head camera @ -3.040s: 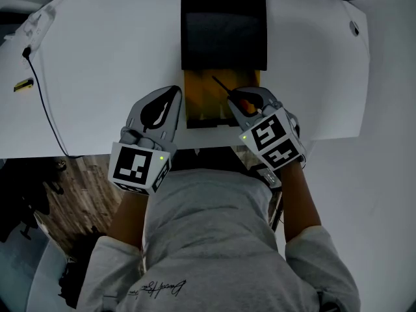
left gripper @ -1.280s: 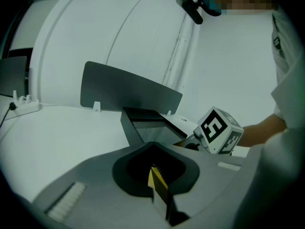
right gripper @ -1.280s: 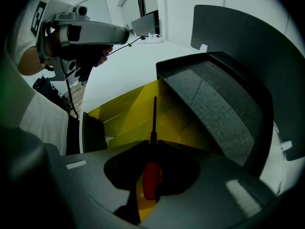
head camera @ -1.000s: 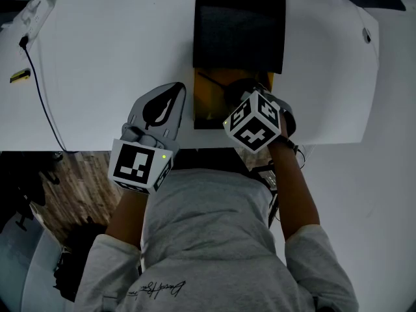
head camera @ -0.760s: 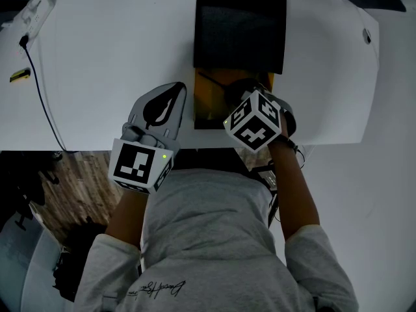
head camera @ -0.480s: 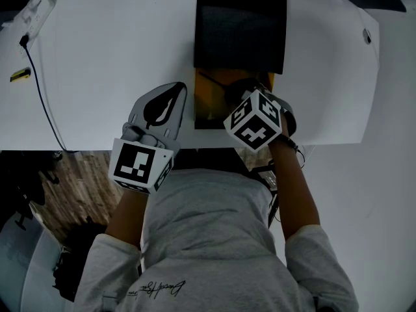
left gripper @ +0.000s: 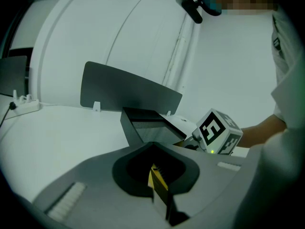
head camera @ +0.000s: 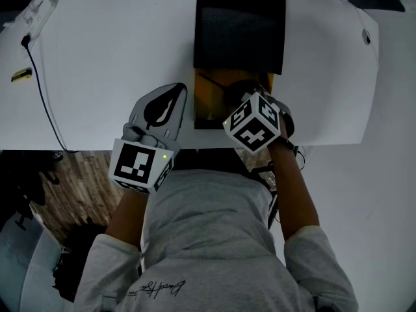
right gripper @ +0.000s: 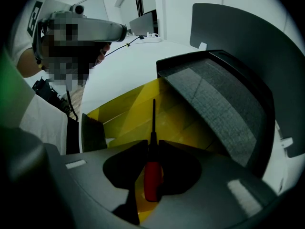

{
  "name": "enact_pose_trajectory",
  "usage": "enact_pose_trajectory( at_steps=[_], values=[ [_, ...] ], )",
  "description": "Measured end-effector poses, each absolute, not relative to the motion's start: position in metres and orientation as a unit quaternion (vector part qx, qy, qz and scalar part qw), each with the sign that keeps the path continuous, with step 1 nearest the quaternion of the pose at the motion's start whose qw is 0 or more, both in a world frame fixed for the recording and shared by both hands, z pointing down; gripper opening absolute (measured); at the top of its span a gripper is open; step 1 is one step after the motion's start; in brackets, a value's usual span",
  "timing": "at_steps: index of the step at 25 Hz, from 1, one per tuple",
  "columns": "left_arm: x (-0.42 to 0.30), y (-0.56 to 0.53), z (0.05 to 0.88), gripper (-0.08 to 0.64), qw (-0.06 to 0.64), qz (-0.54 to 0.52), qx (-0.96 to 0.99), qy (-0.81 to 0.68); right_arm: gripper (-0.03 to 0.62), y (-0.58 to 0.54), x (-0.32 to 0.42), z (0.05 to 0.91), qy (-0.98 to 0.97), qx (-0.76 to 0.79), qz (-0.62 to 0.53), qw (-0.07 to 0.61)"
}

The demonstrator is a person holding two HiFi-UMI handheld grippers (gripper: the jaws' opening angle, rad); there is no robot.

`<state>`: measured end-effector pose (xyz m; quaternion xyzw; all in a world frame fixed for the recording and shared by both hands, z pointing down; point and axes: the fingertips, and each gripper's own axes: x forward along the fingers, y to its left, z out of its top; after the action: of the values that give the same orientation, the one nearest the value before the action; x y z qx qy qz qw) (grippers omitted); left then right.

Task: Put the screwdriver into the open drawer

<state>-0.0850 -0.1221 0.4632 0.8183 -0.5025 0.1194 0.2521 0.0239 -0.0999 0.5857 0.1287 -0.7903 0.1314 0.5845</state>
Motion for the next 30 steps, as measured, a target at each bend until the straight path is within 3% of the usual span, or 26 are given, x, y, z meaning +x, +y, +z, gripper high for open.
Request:
enact_pose_trajectory(
  at_steps=[30],
  values=[
    [-0.079,-0.121,0.448,0.0,0.233,0.131,0.822,-0.503,0.106,-0.101,0.02,0.556,-0.816,0.154,0.141,0.539]
  ],
)
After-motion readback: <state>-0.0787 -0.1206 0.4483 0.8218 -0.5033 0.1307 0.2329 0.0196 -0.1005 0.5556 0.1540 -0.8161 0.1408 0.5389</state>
